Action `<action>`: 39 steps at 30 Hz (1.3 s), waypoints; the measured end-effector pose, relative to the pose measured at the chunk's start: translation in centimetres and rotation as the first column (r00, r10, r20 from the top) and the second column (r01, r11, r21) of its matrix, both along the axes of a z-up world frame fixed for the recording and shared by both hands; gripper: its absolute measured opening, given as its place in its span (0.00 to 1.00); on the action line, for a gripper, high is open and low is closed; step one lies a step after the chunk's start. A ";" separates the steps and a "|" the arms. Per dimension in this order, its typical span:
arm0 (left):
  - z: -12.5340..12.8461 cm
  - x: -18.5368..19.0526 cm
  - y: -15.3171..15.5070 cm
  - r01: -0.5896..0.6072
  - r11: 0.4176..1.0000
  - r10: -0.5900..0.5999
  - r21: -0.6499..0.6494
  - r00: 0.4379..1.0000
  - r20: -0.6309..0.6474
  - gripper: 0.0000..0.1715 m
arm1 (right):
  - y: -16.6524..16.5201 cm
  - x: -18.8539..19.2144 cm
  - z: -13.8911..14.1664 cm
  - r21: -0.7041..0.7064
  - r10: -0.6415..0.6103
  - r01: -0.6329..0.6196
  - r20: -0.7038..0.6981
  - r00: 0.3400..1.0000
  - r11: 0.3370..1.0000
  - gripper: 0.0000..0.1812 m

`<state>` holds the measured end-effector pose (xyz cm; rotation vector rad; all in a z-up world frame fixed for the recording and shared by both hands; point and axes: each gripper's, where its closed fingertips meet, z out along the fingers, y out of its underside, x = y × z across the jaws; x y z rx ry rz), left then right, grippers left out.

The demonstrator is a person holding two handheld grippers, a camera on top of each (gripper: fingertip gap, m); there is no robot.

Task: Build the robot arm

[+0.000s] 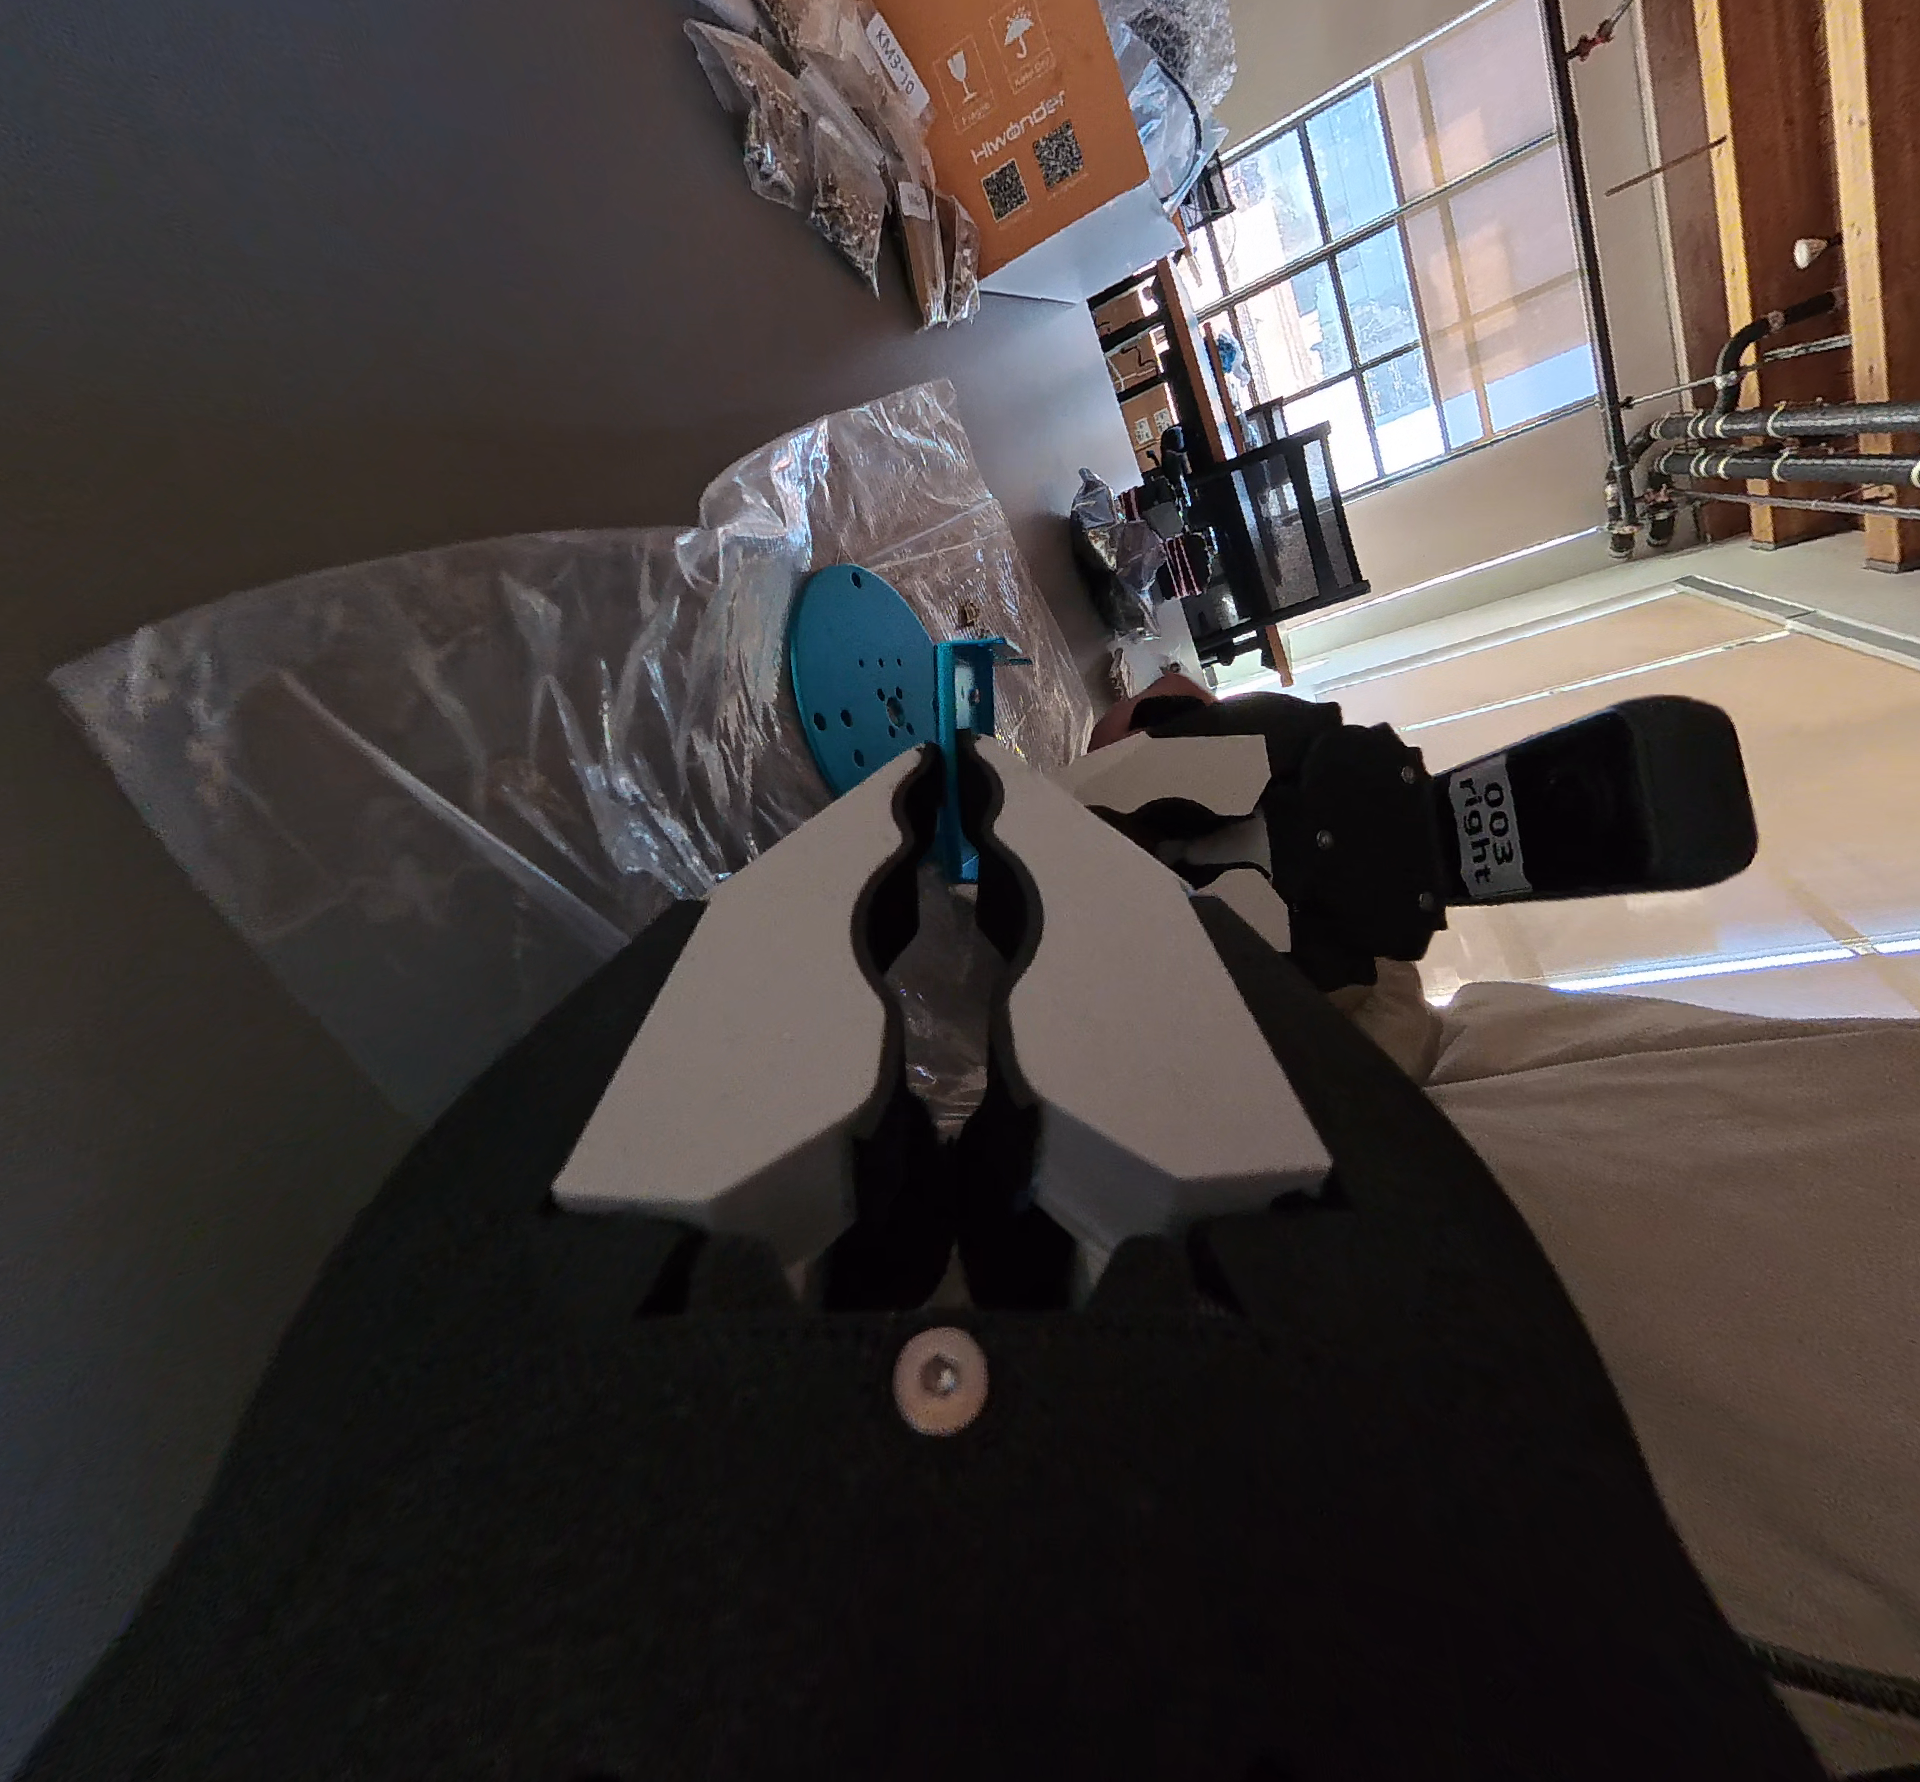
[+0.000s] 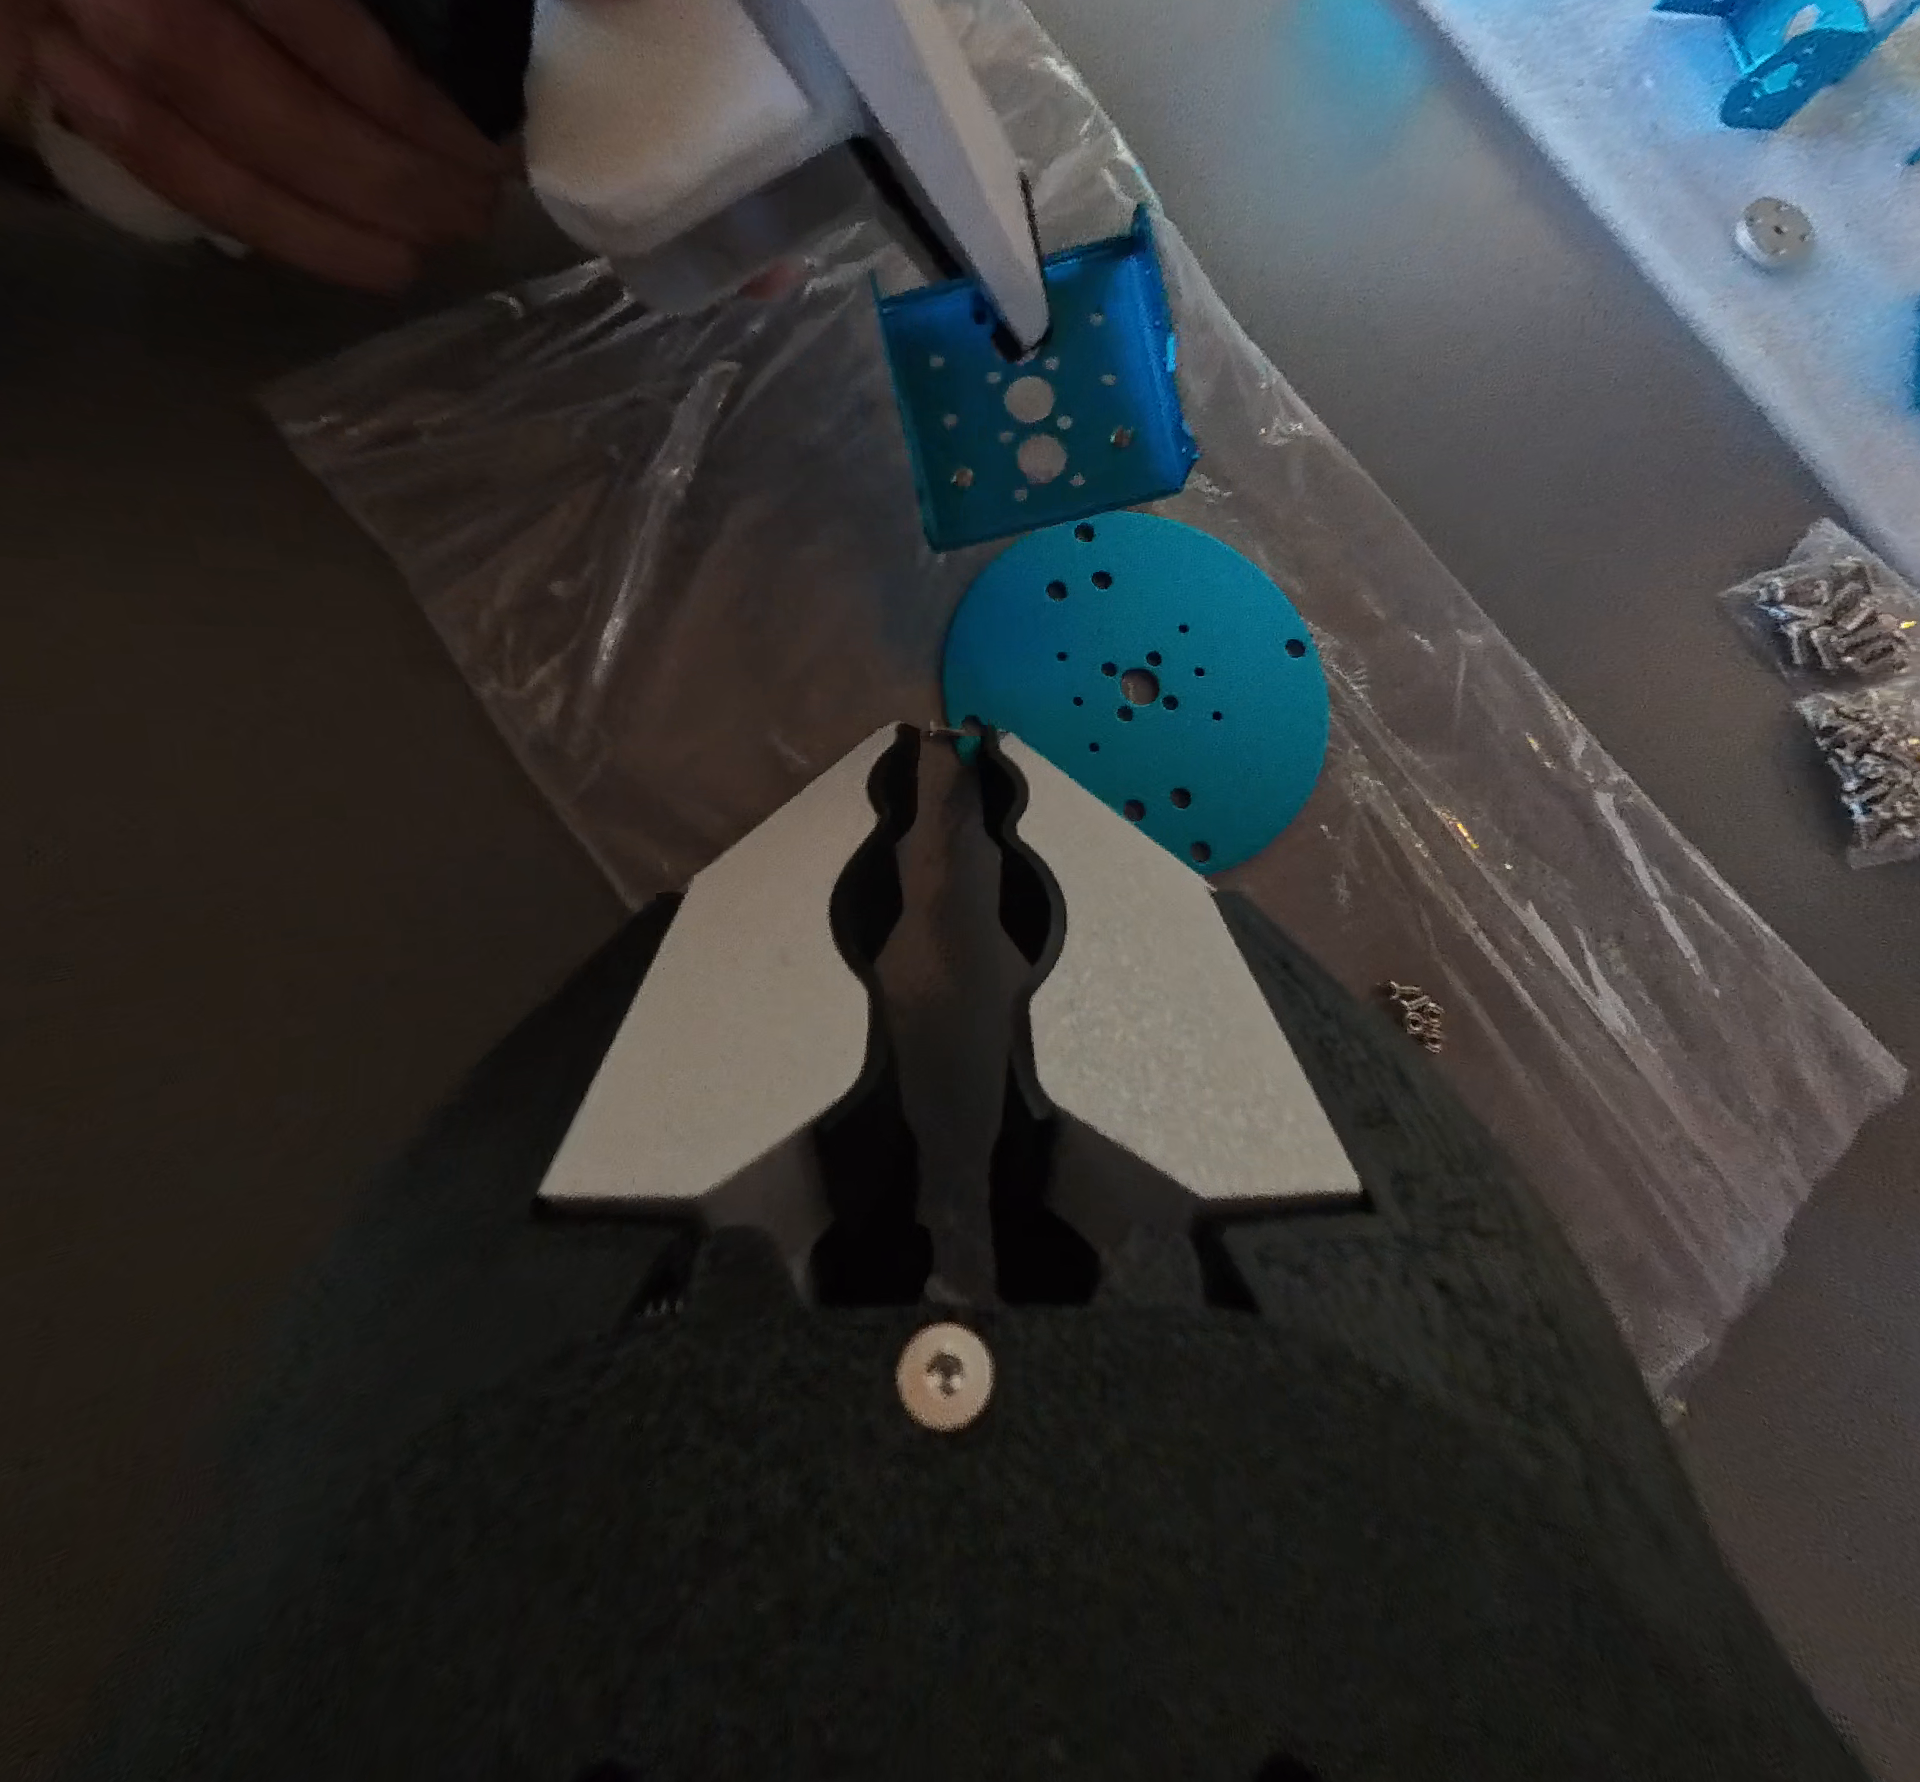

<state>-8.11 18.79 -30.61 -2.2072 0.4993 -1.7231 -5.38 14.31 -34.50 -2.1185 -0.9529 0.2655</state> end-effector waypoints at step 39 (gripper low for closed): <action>0.5 0.2 -0.5 0.027 0.998 -0.023 -0.064 0.998 0.062 0.00 | -4.7 2.0 1.2 -0.108 -0.308 0.293 -0.181 0.934 0.950 0.08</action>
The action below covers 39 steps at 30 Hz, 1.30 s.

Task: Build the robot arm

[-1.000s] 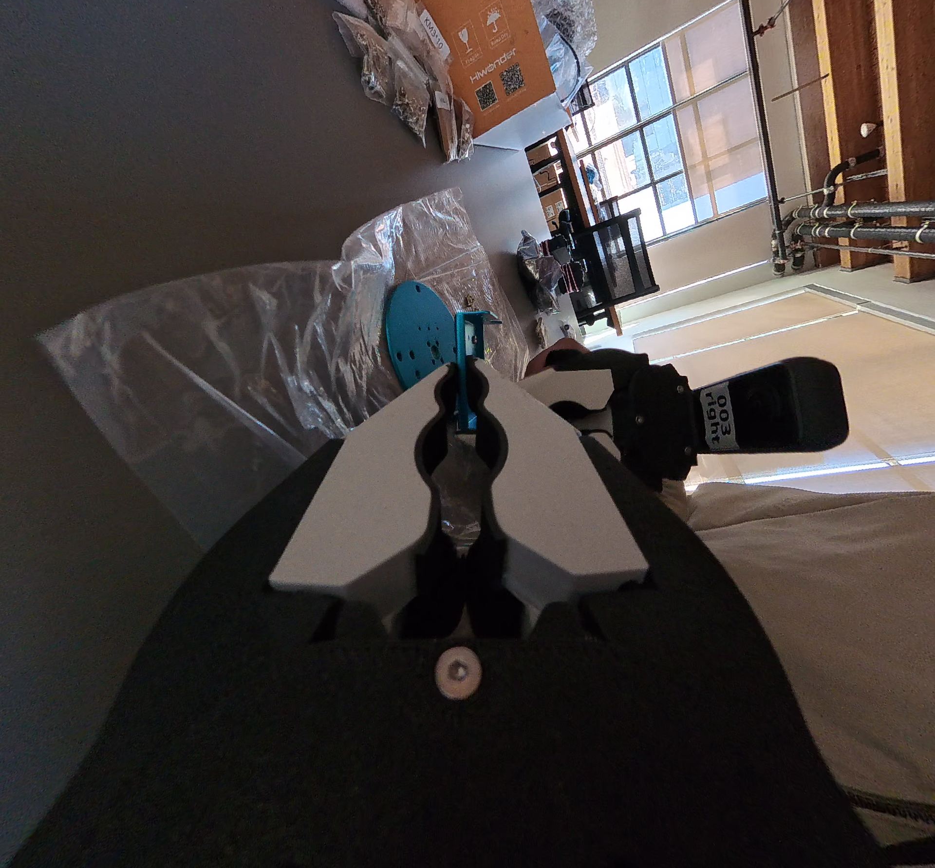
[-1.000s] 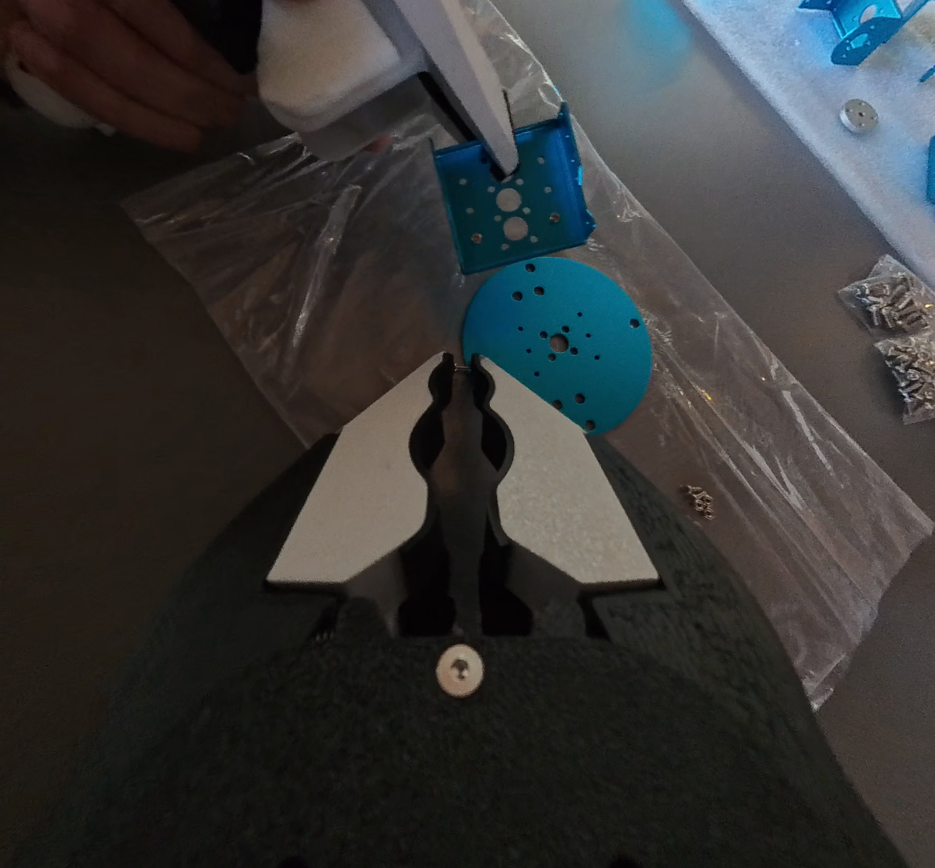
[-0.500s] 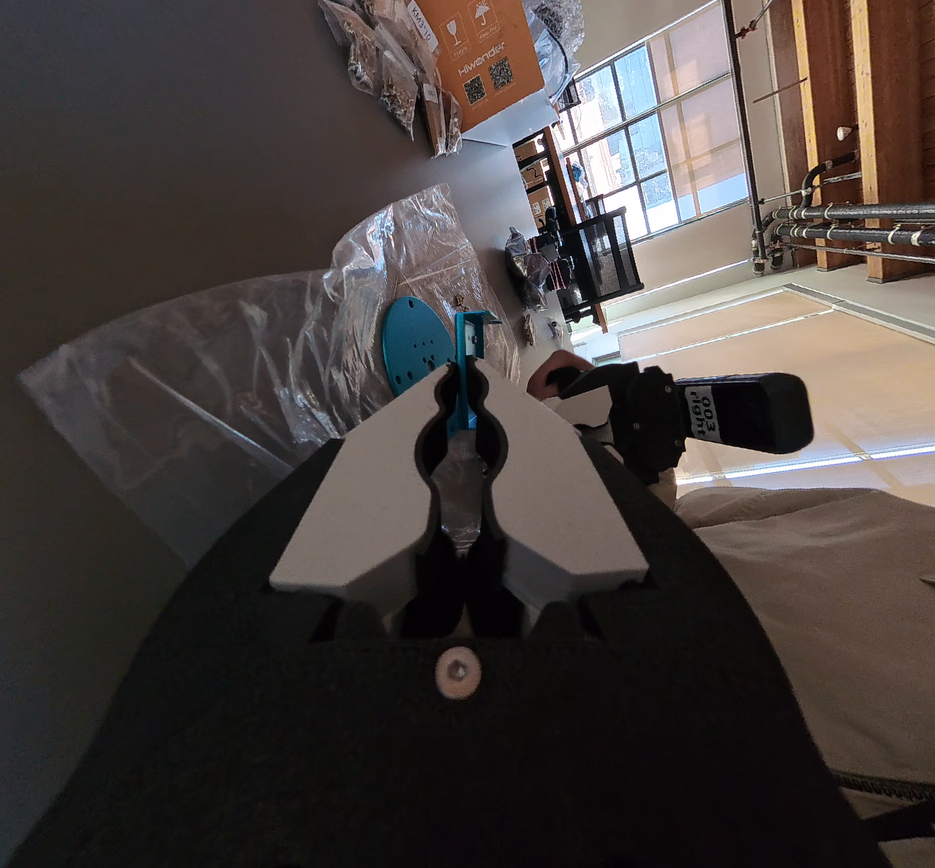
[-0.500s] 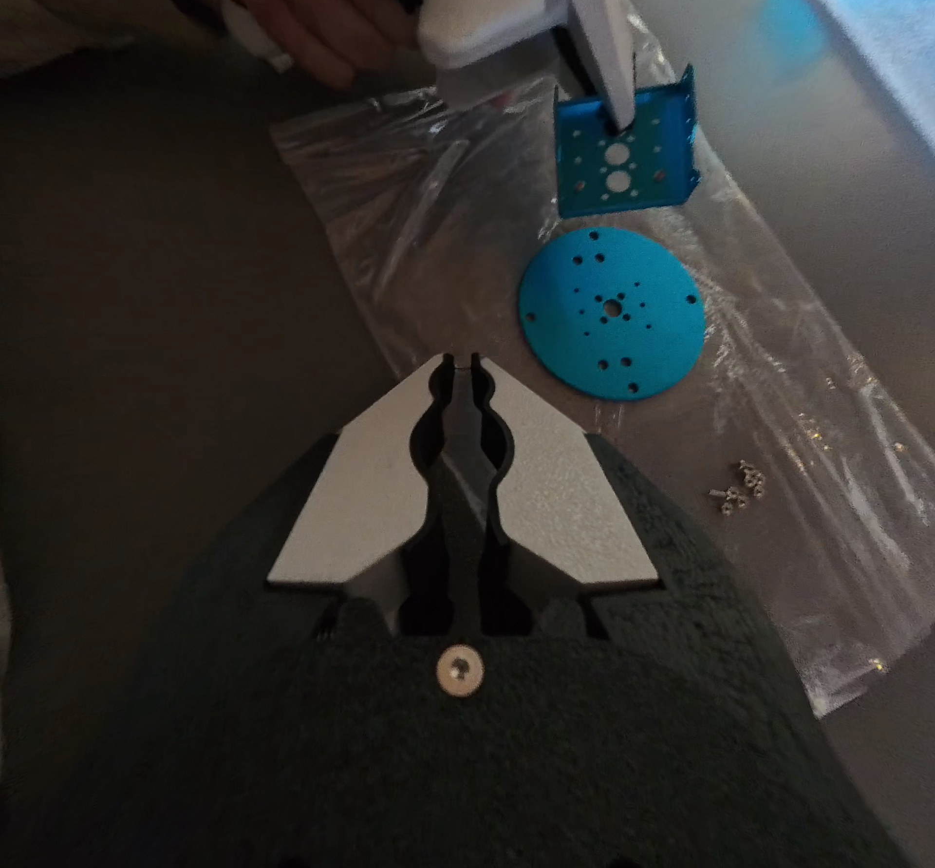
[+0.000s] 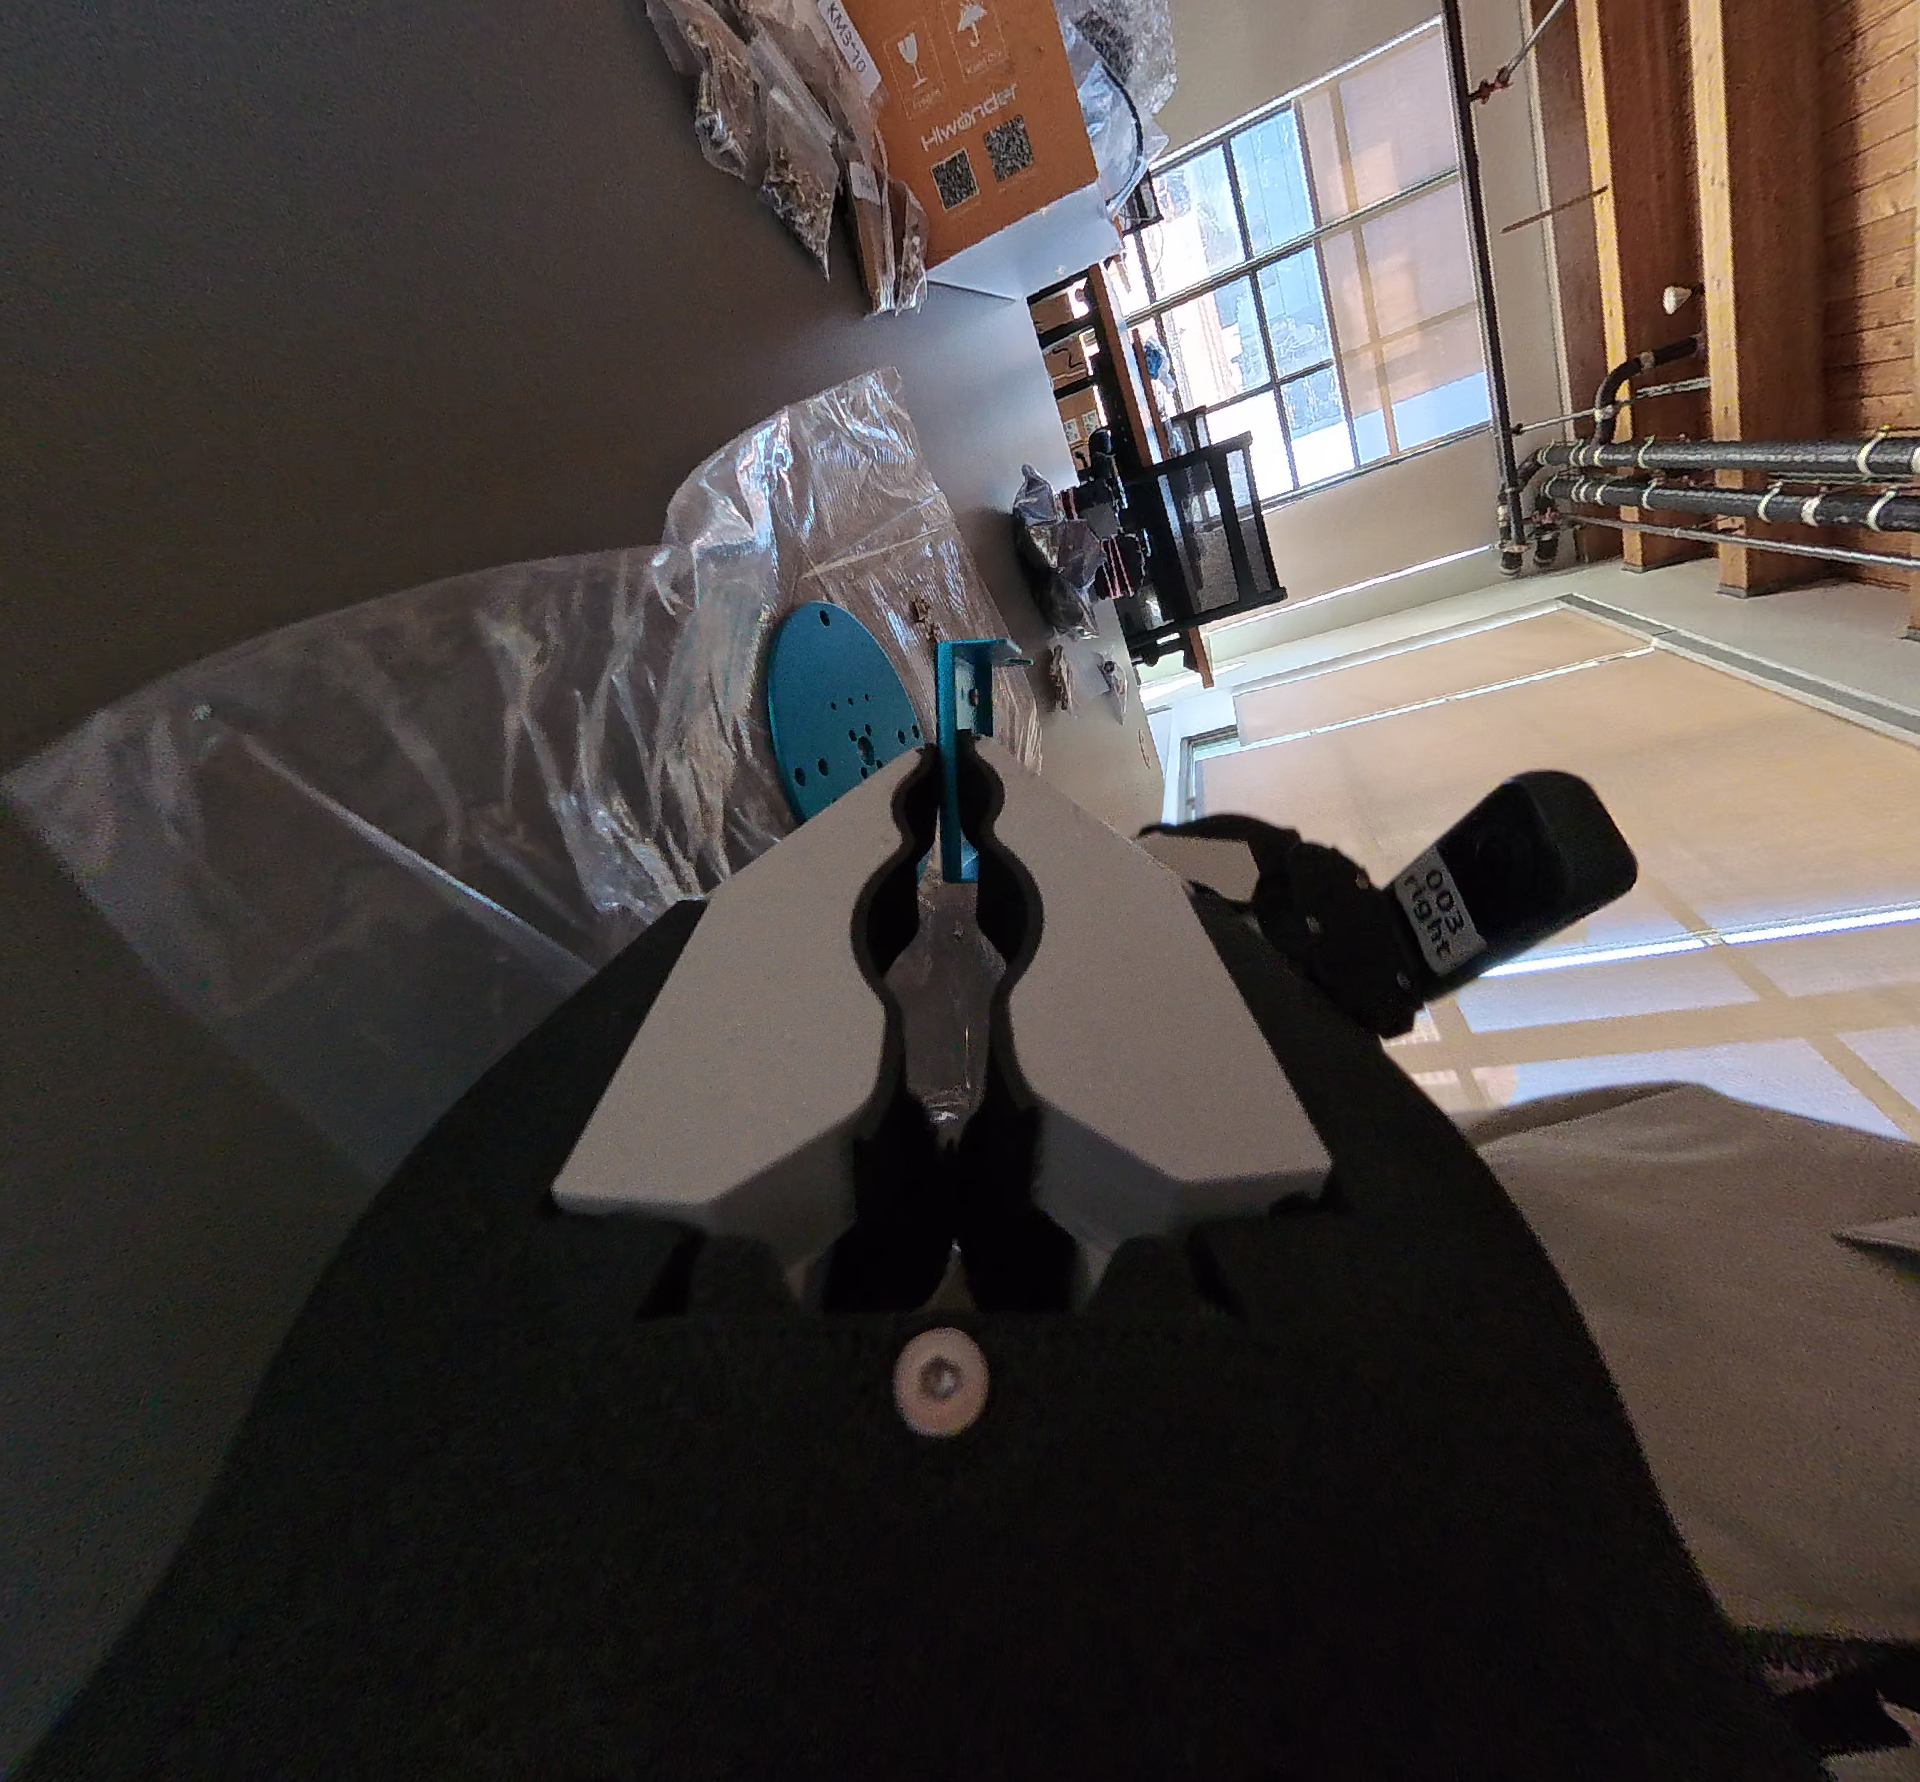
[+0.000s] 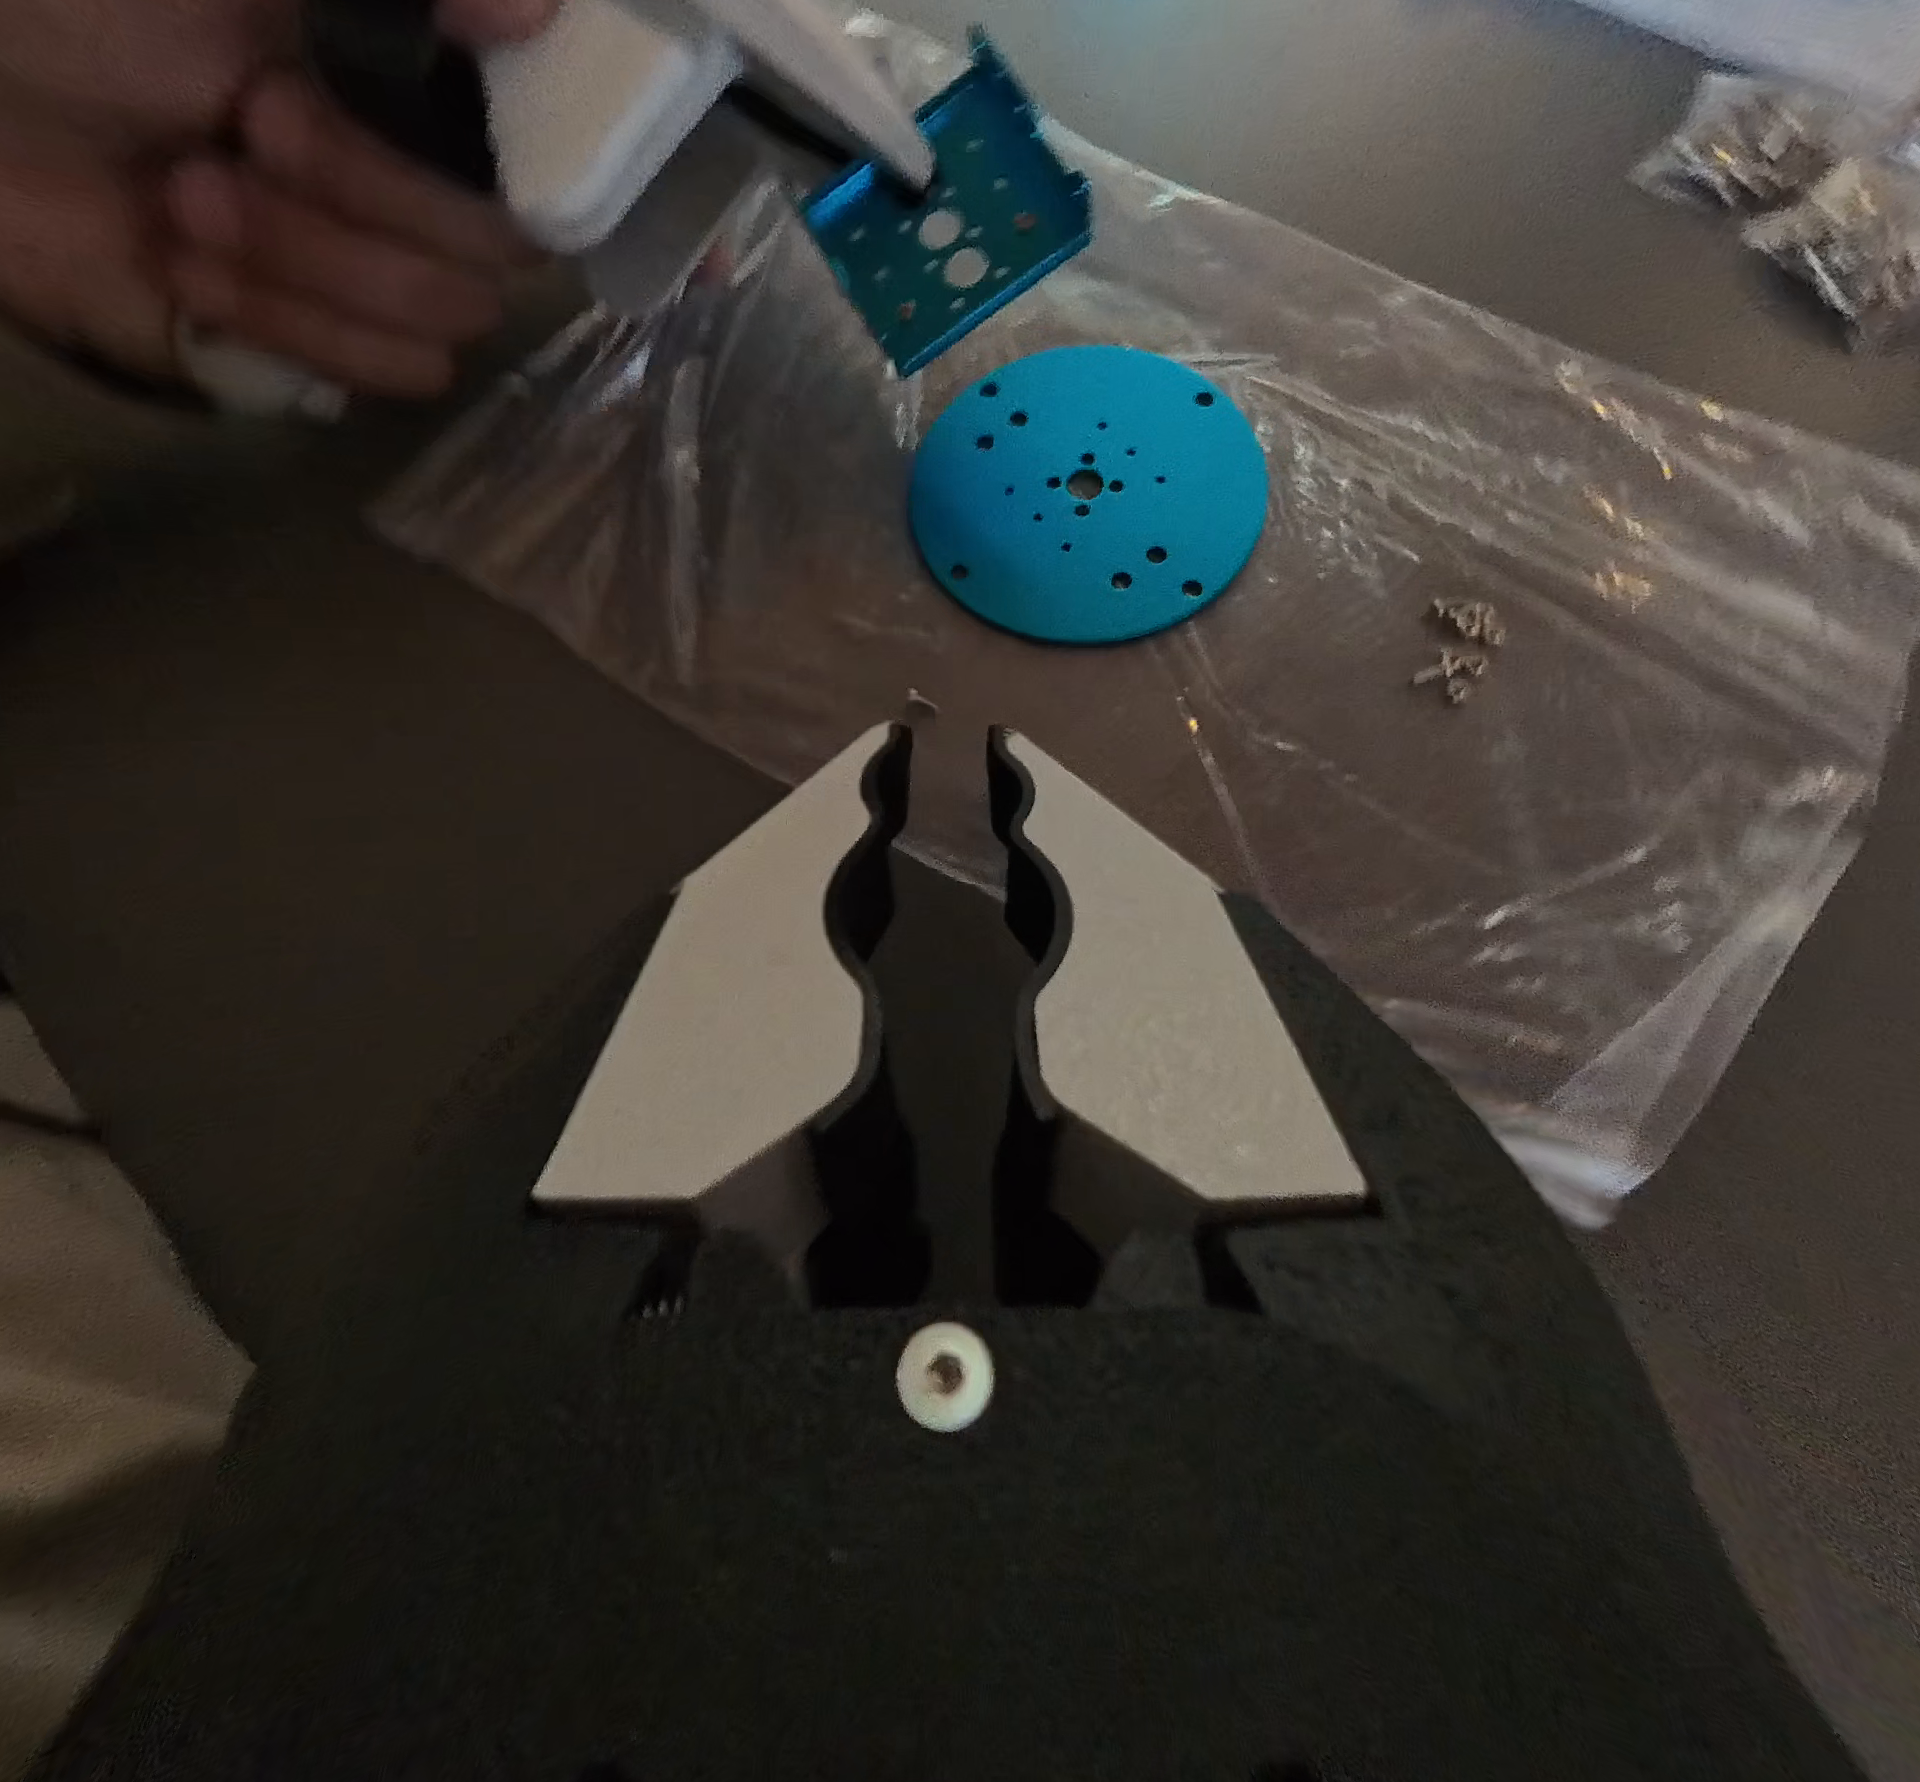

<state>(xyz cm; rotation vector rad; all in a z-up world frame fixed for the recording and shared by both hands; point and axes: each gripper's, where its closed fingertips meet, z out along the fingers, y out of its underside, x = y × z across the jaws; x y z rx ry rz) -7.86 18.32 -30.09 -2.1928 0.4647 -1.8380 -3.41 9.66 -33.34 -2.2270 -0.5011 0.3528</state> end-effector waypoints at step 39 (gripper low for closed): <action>0.5 0.1 -0.2 0.029 0.999 -0.029 0.019 0.999 0.033 0.01 | 2.3 -1.2 0.6 0.059 0.792 -0.799 0.114 0.600 0.598 0.07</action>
